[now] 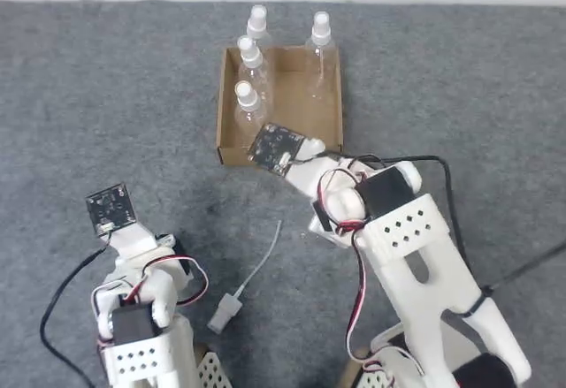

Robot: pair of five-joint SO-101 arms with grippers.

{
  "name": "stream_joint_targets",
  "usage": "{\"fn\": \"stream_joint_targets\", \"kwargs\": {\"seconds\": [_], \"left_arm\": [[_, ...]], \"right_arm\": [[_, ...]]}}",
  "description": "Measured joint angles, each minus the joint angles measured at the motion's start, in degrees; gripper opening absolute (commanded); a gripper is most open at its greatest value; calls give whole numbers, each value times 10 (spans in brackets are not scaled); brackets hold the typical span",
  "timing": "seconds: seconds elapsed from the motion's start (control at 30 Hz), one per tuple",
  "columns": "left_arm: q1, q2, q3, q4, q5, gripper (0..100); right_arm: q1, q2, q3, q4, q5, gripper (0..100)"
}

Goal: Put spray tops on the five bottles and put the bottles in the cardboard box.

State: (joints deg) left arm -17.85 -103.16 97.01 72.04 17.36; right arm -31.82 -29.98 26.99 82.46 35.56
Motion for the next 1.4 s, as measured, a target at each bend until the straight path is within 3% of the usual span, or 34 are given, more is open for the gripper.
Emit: {"fn": "stream_joint_targets", "kwargs": {"seconds": [0.57,0.8,1.13,1.4], "left_arm": [[0,0,0,0,0,13],[0,0,0,0,0,13],[0,0,0,0,0,13],[0,0,0,0,0,13]], "right_arm": [[-37,0,78,1,141,303],[-37,0,136,-47,183,303],[-37,6,182,-138,209,303],[-37,124,171,-163,215,303]]}}
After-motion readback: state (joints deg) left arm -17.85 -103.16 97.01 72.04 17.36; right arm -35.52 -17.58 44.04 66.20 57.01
